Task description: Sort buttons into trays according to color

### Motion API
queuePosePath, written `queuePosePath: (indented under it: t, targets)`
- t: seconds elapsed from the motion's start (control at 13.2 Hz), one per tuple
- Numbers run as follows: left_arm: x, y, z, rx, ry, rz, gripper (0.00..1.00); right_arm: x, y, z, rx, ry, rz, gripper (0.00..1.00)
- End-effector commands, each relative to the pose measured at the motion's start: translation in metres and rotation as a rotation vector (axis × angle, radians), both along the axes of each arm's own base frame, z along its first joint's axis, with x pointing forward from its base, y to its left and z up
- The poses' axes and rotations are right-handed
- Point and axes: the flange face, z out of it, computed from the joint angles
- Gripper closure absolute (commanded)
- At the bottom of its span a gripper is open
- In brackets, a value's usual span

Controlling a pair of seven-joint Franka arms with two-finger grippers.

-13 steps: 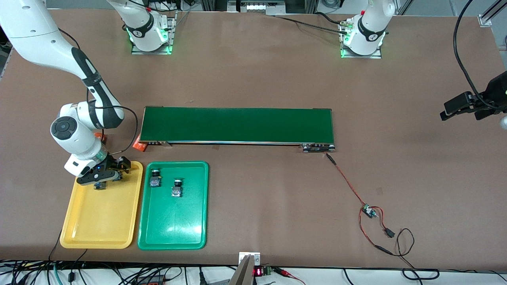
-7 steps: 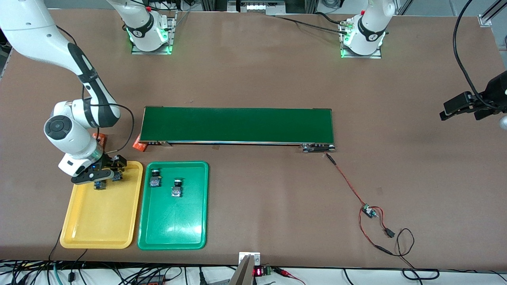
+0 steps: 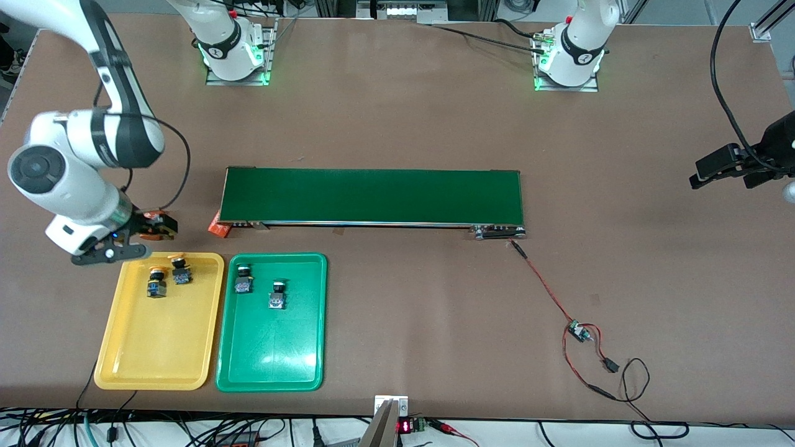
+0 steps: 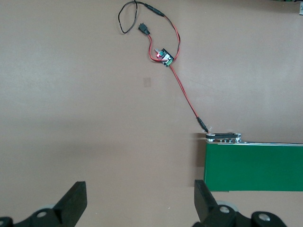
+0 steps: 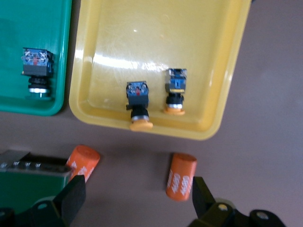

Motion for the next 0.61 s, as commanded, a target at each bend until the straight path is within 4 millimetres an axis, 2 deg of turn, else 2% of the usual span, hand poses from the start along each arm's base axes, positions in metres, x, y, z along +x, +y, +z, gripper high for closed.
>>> queuePosePath:
  t: [0.0, 0.15, 0.23, 0.38, 0.53]
  targets:
    - [-0.002, -0.001, 0.007, 0.022, -0.004, -0.009, 0.00, -0.039, 0.001, 0.060, -0.006, 0.065, -0.122, 0.00]
    - [-0.002, -0.003, 0.006, 0.023, -0.002, -0.012, 0.00, -0.066, 0.001, 0.092, -0.012, 0.139, -0.191, 0.00]
    - [-0.002, -0.003, 0.007, 0.023, -0.004, -0.012, 0.00, -0.074, 0.001, 0.101, -0.026, 0.172, -0.239, 0.00]
    - [-0.002, -0.004, 0.008, 0.023, -0.005, -0.014, 0.00, -0.078, 0.005, 0.114, -0.046, 0.230, -0.282, 0.00]
    - [-0.002, -0.003, 0.007, 0.023, -0.004, -0.012, 0.00, -0.071, 0.021, 0.119, -0.040, 0.221, -0.245, 0.00]
